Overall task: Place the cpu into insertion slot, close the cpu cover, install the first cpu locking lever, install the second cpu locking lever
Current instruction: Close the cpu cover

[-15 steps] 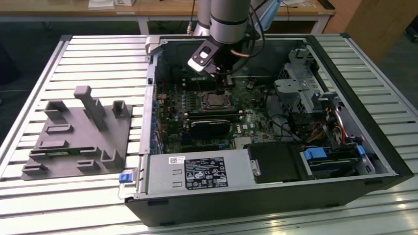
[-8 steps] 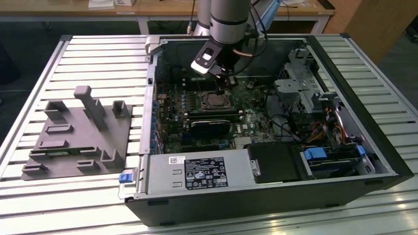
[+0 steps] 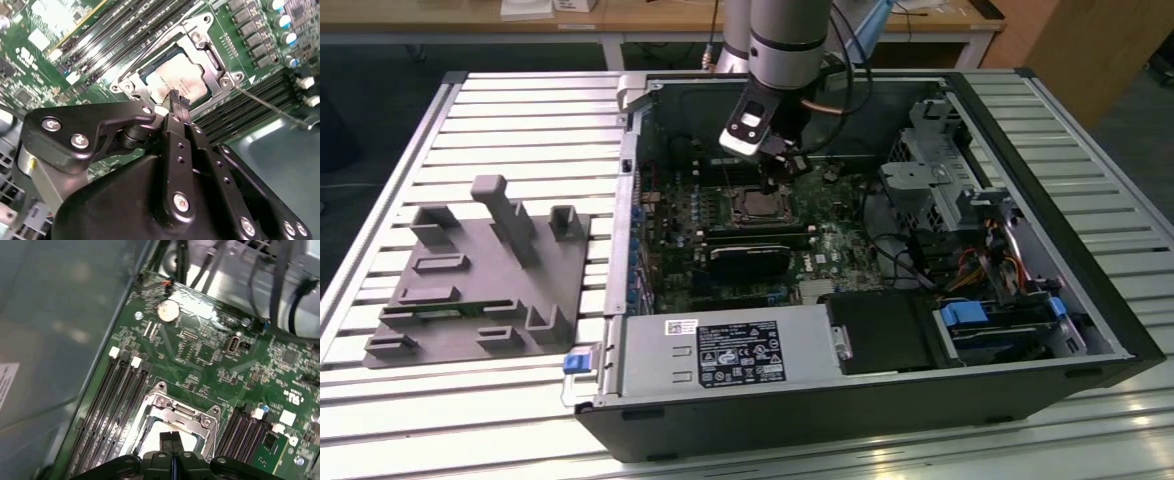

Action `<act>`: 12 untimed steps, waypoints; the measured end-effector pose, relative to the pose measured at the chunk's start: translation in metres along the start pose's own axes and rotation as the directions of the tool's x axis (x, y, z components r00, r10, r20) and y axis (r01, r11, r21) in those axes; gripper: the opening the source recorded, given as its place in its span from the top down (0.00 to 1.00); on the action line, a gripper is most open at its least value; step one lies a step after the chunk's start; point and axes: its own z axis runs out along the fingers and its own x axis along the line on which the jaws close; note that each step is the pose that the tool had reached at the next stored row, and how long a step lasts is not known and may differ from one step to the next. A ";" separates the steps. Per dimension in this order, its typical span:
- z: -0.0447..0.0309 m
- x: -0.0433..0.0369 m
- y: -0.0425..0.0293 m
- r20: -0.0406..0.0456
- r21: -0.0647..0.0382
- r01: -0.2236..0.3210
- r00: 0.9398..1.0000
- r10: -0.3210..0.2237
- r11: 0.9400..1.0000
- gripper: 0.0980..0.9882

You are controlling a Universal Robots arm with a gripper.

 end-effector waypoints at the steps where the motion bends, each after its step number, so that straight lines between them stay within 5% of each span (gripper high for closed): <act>1: 0.0000 0.0000 0.0000 0.000 0.000 0.016 1.000 -0.016 1.000 0.99; 7: 0.0000 0.0001 -0.0002 -0.001 0.000 0.117 0.993 -0.117 0.993 0.99; 12: 0.0000 0.0002 -0.0004 -0.002 0.001 0.201 0.980 -0.201 0.980 0.99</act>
